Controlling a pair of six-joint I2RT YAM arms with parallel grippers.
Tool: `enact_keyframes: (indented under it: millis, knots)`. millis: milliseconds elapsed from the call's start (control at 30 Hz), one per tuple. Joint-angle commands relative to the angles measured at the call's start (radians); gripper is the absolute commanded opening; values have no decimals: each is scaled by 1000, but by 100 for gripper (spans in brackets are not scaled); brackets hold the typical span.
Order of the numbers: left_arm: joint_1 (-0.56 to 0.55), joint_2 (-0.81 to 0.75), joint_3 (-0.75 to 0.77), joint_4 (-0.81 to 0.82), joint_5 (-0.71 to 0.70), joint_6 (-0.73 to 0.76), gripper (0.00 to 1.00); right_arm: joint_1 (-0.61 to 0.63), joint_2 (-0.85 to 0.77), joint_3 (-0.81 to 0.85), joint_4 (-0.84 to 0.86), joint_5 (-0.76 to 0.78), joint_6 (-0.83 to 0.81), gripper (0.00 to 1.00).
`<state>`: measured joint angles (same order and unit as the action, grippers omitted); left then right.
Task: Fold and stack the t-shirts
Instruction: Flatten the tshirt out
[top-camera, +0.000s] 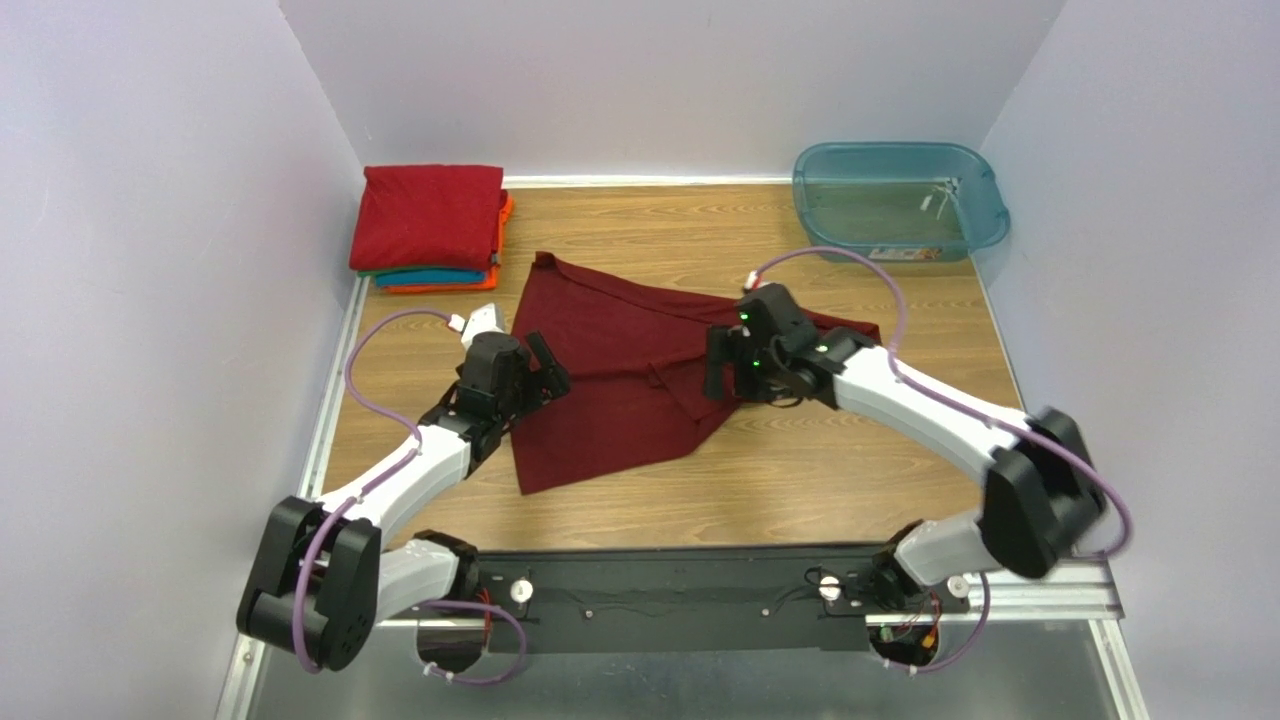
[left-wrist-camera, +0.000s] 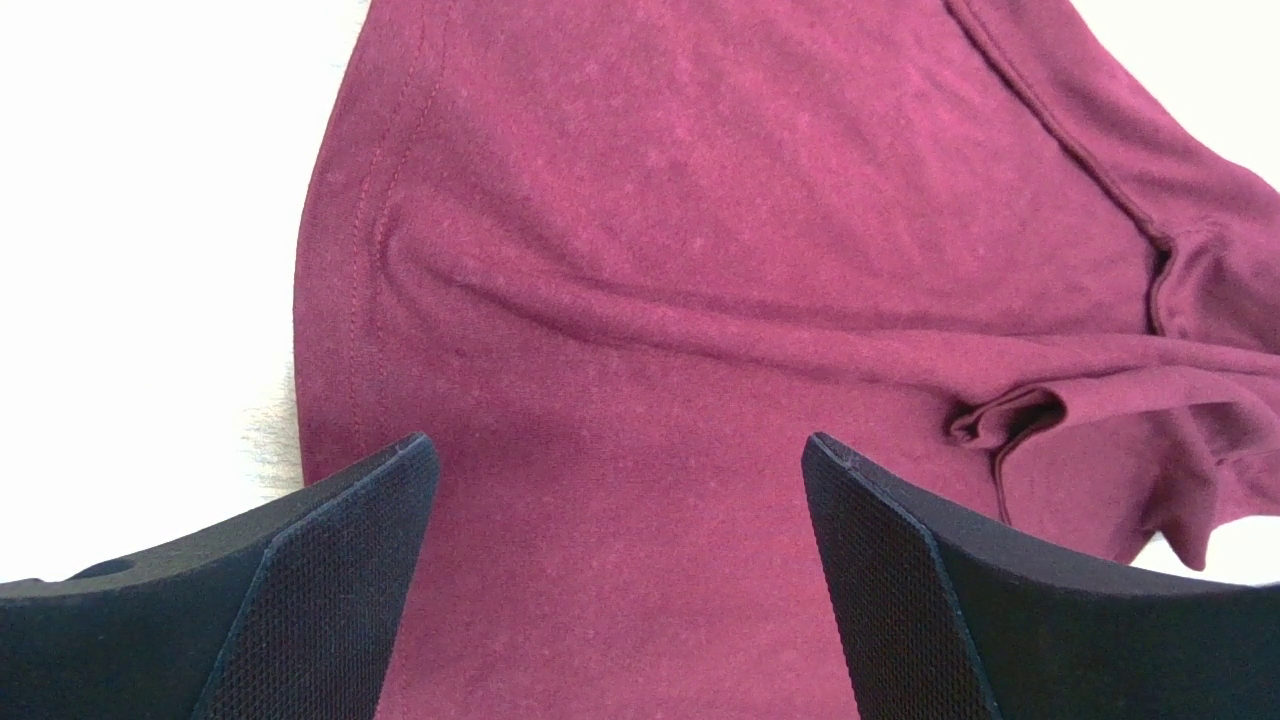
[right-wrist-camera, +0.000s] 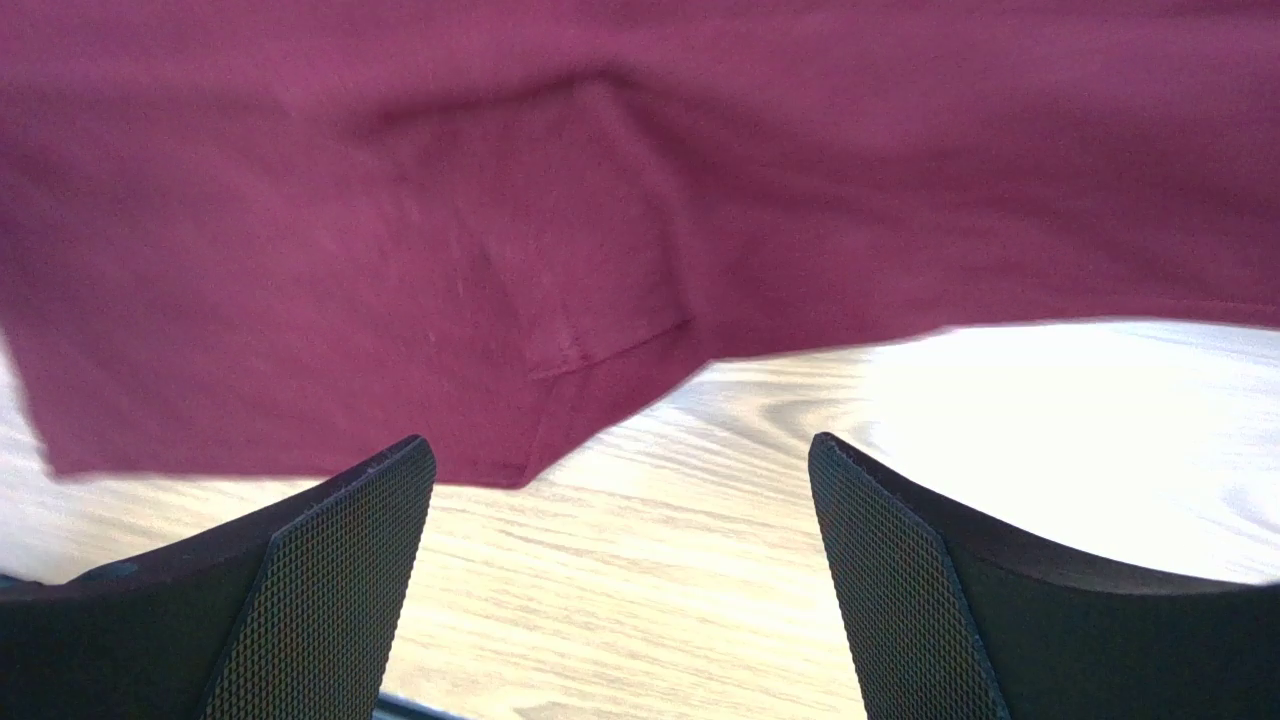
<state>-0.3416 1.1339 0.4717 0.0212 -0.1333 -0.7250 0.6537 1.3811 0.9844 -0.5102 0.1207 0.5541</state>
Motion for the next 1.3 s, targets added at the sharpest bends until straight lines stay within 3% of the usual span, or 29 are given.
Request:
enact_keyframes:
  millis: [0, 333, 667, 900, 1267]
  knots:
    - [4, 44, -21, 46, 11, 2, 98, 29, 136, 32, 64, -158, -65, 100]
    - [13, 147, -12, 40, 29, 4, 98, 113, 326, 190, 42, -27, -167, 92]
    - [13, 164, 2, 16, 9, -2, 98, 133, 469, 244, 21, 50, -230, 70]
    - [13, 161, 8, -9, -25, -4, 98, 133, 506, 220, 3, 53, -234, 66]
    - [24, 161, 34, -41, -61, -1, 98, 132, 420, 200, -31, 114, -207, 16]
